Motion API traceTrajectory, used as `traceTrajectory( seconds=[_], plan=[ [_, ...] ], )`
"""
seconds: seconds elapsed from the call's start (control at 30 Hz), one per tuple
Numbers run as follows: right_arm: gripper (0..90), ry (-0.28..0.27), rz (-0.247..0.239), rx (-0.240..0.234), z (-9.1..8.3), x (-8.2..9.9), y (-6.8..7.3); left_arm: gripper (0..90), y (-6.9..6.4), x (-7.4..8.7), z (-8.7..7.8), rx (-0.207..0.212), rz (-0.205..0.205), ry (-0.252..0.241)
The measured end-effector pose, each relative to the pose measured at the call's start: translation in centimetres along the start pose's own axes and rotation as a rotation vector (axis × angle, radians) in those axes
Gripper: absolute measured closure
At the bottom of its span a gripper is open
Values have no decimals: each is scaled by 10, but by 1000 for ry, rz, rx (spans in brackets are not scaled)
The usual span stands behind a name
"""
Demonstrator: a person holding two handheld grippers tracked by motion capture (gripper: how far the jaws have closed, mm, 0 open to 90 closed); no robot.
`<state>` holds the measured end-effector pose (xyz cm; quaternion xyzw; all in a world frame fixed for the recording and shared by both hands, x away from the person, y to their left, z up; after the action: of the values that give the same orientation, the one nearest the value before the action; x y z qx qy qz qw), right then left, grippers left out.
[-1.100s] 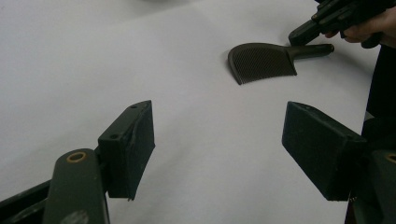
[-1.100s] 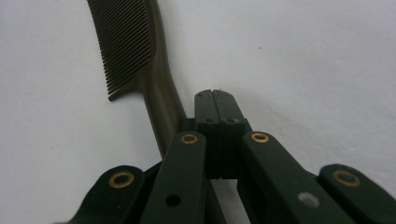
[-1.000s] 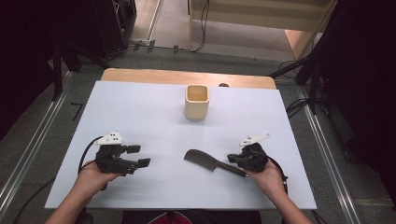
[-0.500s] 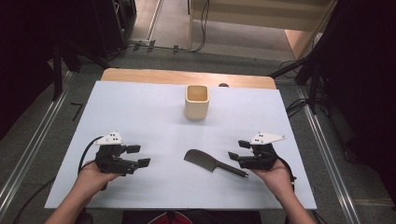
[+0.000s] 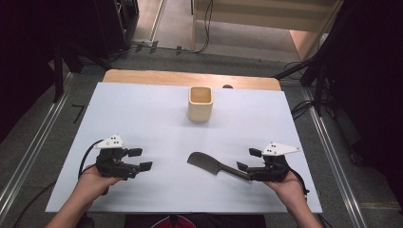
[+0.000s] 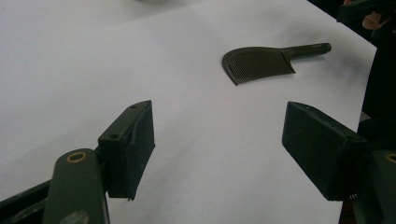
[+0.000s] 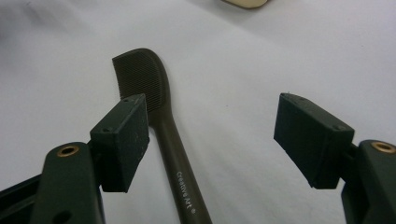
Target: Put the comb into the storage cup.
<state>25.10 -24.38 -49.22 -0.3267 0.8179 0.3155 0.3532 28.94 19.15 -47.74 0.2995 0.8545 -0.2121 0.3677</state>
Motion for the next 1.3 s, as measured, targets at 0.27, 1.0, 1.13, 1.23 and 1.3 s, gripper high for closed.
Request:
traceTrajectory(
  seconds=[0.27, 1.0, 1.13, 1.23, 1.3],
  plan=[
    [244, -3, 6, -6, -9, 10, 6, 265, -1, 0, 1, 4, 1, 0],
    [224, -16, -29, -108, -5, -2, 5, 265, 1, 0, 2, 3, 2, 5],
    [223, -10, -31, -130, -3, -7, 2, 265, 1, 0, 3, 4, 4, 6],
    [223, -17, -40, -144, -1, -12, 0, 265, 1, 0, 3, 3, 3, 5],
    [223, -18, -39, -156, 0, -16, -1, 265, 1, 0, 3, 2, 4, 5]
  ],
)
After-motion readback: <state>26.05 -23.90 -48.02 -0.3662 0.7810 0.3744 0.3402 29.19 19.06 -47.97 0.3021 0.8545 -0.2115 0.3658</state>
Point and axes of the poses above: each handheld gripper's, and its own axes: z roughly forward along the jaws, x roughly out of its underside, y roughly to its left, the point moved 3 cm from there along z, roughly forward along the jaws, and after that the axes turned 15 degrees about -x, right-handed, at the moved point
